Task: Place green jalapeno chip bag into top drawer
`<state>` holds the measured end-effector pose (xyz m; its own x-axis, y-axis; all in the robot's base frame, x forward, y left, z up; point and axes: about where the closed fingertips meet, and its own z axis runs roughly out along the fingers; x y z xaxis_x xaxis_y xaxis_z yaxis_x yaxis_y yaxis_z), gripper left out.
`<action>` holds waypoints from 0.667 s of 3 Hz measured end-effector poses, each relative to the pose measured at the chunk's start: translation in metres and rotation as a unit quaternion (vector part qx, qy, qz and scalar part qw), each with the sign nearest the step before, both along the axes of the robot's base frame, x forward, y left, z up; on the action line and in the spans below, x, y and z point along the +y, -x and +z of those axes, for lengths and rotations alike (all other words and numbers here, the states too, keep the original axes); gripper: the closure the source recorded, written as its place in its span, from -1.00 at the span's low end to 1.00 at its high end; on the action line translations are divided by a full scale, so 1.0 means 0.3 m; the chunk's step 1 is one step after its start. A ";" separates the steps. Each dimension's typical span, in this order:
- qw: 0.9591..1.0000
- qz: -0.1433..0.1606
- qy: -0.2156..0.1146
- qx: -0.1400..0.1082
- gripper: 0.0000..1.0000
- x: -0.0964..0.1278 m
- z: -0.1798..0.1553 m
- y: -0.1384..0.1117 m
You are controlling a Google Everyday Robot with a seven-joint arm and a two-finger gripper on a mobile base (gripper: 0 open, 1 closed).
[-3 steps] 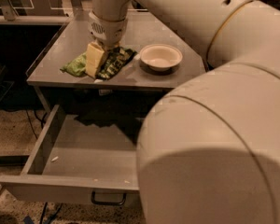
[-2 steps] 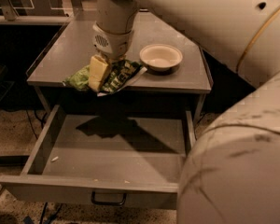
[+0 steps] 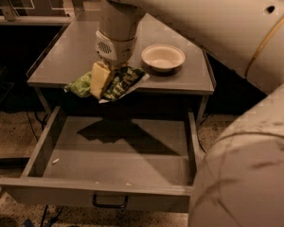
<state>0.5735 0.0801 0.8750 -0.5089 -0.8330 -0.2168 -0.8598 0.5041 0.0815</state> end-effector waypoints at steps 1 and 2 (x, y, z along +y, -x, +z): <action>0.999 -0.007 -0.025 0.038 1.00 -0.009 -0.104 0.139; 0.999 -0.007 -0.025 0.038 1.00 -0.010 -0.105 0.139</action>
Offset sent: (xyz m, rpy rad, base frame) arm -0.0613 -0.0005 -0.0494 0.0906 0.1174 -0.0227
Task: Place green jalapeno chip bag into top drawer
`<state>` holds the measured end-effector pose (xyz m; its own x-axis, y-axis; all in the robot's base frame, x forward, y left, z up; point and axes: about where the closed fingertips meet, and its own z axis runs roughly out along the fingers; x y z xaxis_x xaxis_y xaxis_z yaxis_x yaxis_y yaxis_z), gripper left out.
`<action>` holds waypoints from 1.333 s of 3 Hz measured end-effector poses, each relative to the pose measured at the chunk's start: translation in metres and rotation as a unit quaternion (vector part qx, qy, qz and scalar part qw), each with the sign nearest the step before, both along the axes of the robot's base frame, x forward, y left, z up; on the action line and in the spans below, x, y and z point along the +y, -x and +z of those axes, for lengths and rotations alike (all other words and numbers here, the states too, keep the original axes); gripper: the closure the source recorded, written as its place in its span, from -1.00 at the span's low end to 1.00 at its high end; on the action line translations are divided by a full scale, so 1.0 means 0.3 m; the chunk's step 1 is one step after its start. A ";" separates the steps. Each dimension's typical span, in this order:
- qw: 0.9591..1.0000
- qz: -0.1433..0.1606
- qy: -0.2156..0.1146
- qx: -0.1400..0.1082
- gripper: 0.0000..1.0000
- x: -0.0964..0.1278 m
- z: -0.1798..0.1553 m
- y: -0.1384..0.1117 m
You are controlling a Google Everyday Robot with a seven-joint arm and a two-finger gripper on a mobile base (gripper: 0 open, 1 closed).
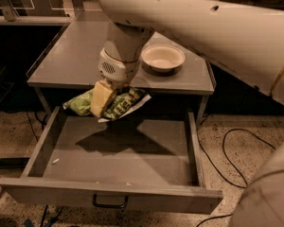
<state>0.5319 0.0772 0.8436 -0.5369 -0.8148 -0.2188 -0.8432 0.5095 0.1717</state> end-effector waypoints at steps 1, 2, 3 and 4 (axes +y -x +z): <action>0.999 -0.017 -0.010 0.037 1.00 -0.005 -0.123 0.017; 0.997 -0.034 -0.022 0.072 1.00 0.004 -0.251 0.036; 0.997 -0.034 -0.022 0.073 1.00 0.004 -0.251 0.036; 0.995 -0.037 -0.023 0.091 1.00 0.018 -0.305 0.063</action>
Offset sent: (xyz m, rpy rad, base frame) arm -0.0146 0.0029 -0.1125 0.0672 0.2154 -0.1036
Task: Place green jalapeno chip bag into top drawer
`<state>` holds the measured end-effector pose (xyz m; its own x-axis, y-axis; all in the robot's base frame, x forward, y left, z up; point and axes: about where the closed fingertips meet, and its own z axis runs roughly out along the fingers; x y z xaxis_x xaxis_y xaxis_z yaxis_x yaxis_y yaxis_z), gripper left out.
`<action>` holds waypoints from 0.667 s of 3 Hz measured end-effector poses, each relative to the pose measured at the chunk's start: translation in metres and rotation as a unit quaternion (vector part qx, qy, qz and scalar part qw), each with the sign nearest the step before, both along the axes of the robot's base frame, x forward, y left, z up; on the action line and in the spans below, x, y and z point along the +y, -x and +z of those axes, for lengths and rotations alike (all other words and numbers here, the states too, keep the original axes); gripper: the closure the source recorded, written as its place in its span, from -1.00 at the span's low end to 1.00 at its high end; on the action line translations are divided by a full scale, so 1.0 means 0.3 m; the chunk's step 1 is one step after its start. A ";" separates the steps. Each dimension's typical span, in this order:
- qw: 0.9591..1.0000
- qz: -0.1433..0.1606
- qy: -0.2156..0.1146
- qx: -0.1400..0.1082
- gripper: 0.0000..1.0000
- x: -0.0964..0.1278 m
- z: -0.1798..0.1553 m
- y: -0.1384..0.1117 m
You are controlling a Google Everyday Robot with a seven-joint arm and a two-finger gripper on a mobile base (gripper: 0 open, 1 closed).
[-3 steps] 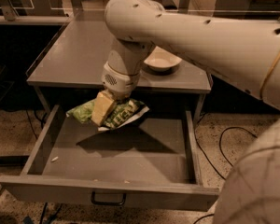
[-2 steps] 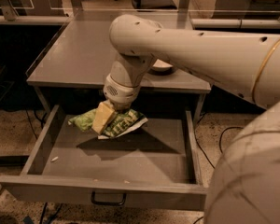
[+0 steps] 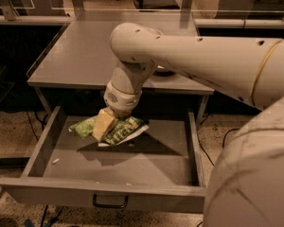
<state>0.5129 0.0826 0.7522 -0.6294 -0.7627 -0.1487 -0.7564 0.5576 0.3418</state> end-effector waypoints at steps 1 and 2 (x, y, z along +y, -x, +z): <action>0.999 -0.028 0.026 0.014 1.00 0.007 -0.128 0.034; 0.996 -0.067 0.050 0.016 1.00 -0.002 -0.216 0.043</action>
Offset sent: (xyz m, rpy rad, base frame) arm -0.0147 -0.0057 -0.0962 -0.1578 0.0342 -0.2370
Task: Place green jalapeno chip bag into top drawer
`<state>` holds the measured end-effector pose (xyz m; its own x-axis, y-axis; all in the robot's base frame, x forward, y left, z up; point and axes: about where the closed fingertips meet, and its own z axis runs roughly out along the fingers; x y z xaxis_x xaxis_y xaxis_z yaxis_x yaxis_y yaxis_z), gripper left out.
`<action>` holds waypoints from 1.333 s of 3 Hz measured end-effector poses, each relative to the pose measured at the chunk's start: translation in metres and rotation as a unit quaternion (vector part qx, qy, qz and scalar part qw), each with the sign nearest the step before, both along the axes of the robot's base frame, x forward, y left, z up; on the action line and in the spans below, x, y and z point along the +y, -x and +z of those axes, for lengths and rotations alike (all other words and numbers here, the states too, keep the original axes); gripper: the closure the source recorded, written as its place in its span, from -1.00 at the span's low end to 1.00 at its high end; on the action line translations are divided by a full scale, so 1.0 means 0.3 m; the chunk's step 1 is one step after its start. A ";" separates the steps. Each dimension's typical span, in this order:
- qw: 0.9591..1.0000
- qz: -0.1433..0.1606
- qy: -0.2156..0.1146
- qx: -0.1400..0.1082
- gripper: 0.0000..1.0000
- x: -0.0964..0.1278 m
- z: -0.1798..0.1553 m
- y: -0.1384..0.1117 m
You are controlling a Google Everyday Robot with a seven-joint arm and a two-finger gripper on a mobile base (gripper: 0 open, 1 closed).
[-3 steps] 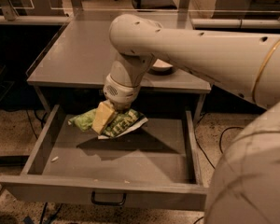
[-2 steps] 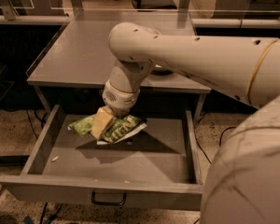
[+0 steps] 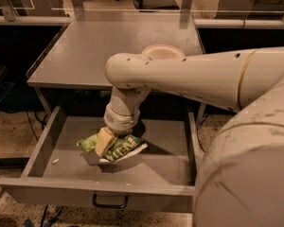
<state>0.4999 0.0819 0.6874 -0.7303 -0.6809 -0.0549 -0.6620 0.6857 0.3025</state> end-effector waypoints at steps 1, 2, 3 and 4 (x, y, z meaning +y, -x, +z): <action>0.999 -0.035 0.012 0.008 1.00 -0.013 -0.088 0.014; 0.998 -0.055 0.016 0.020 1.00 -0.029 -0.163 0.017; 0.998 -0.055 0.016 0.020 1.00 -0.029 -0.165 0.017; 0.998 -0.057 0.019 0.033 1.00 -0.012 -0.226 0.027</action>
Offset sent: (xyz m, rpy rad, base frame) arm -0.0047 -0.0155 -0.0757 -0.0406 0.0688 -0.1638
